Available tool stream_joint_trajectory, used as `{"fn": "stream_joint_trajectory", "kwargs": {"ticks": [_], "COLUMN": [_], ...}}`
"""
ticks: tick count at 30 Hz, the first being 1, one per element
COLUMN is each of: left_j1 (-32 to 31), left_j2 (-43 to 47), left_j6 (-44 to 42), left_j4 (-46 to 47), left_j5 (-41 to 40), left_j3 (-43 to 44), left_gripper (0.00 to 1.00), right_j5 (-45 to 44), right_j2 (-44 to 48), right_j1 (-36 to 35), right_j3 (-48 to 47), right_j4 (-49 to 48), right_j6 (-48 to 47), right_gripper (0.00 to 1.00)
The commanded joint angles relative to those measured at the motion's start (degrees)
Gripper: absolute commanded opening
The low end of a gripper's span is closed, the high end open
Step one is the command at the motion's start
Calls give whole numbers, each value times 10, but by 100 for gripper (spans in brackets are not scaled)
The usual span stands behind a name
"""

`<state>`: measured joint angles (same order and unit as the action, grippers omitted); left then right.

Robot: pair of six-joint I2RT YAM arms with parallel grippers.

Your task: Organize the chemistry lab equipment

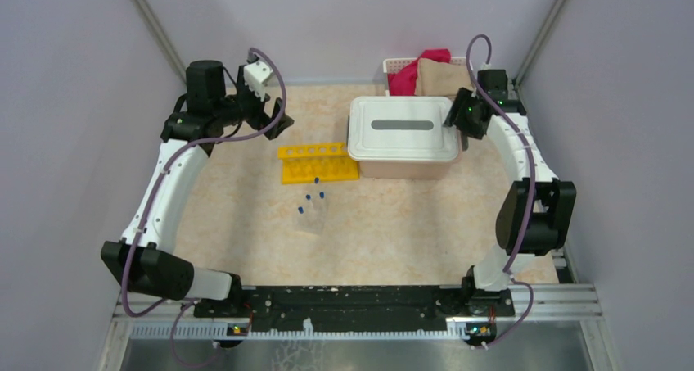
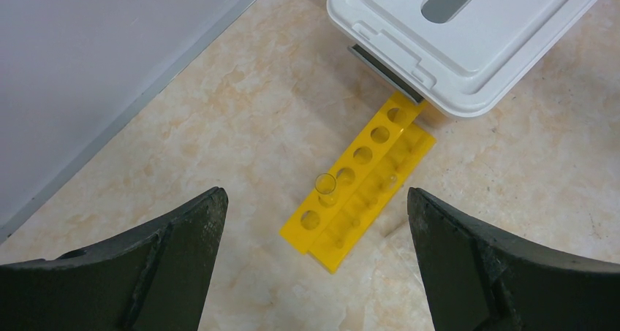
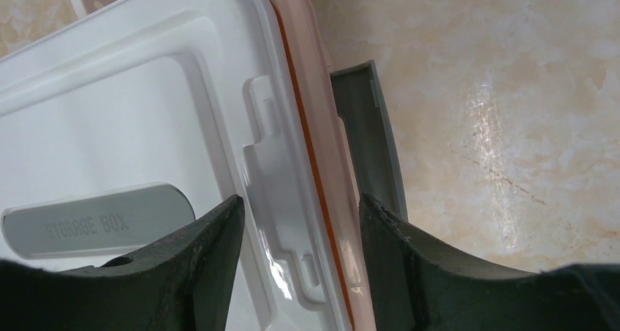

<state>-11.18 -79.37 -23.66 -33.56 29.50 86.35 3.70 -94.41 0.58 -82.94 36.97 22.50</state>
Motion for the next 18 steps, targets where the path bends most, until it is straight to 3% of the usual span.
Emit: {"fn": "stream_joint_trajectory", "kwargs": {"ticks": [1, 9, 18], "left_j1": [-4, -5, -13], "left_j2": [-2, -5, -19], "left_j6": [-6, -12, -3], "left_j4": [-4, -4, -5], "left_j5": [-1, -7, -4], "left_j3": [17, 18, 27], "left_gripper": [99, 99, 99], "right_j5": [-5, -31, -35], "right_j2": [-1, -8, 1], "right_j1": [1, -2, -2], "right_j3": [-5, -11, -16], "right_j4": [-3, 9, 11], "right_j6": [-12, -20, -11], "right_gripper": [57, 49, 29]}}
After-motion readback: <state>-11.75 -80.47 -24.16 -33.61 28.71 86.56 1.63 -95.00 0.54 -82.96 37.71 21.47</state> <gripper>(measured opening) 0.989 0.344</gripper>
